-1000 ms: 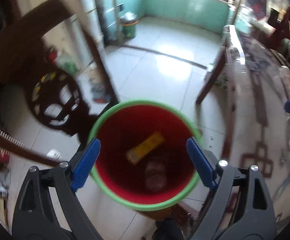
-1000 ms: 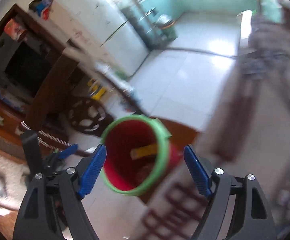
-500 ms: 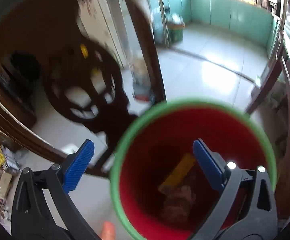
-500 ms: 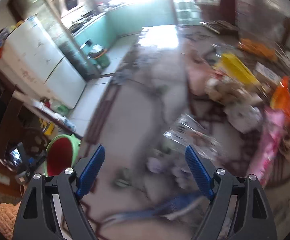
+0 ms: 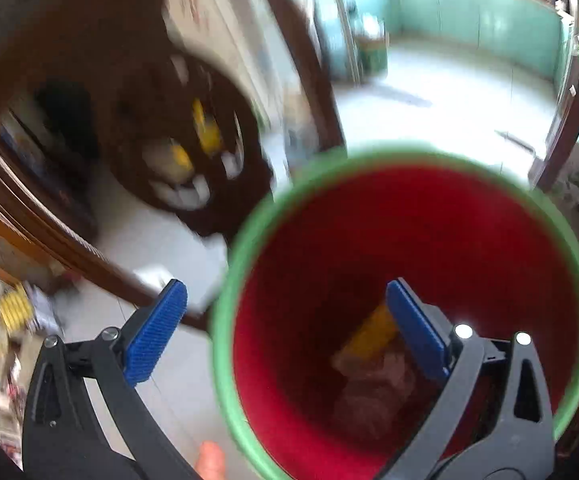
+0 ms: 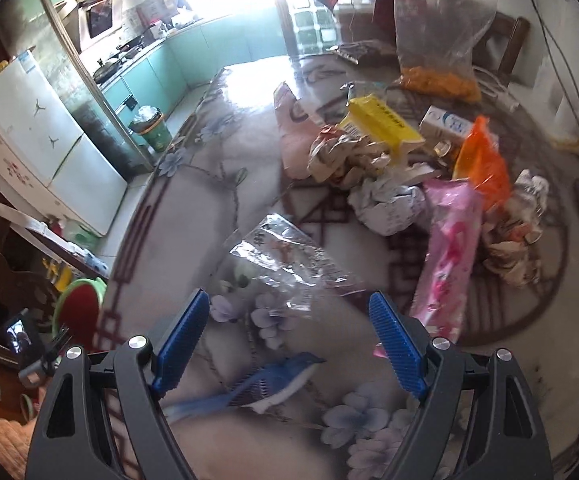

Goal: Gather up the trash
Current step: 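Grasp the clear snack wrapper with the right tool while the left tool grasps crumpled foil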

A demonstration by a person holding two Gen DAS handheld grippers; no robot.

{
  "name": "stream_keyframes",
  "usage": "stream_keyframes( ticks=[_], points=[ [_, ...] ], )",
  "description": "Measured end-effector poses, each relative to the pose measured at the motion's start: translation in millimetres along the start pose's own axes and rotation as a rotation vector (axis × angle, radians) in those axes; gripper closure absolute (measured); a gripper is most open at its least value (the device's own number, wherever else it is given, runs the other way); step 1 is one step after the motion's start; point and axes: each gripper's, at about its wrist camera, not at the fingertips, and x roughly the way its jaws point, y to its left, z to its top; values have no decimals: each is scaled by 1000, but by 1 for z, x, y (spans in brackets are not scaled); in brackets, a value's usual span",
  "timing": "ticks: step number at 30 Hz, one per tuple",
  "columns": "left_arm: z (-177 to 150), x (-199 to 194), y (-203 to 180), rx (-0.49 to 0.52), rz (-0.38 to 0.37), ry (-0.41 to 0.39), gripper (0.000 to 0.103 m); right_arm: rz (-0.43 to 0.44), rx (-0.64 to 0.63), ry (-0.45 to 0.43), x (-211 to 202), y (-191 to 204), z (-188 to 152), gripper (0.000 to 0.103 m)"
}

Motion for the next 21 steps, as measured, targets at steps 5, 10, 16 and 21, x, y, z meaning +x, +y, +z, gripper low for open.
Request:
stream_keyframes(
  ticks=[5,10,16,21],
  points=[
    [-7,4,-24,86,-116,58,5,-3,-11,29,13,3,-2,24],
    [-17,-12,-64,141,-241,71,5,-71,-131,65,34,13,10,20],
    [-16,-30,-47,66,-174,77,5,-128,-386,152,90,34,28,18],
    [6,-99,-47,95,-102,-95,5,-98,-421,263,138,30,31,33]
  ],
)
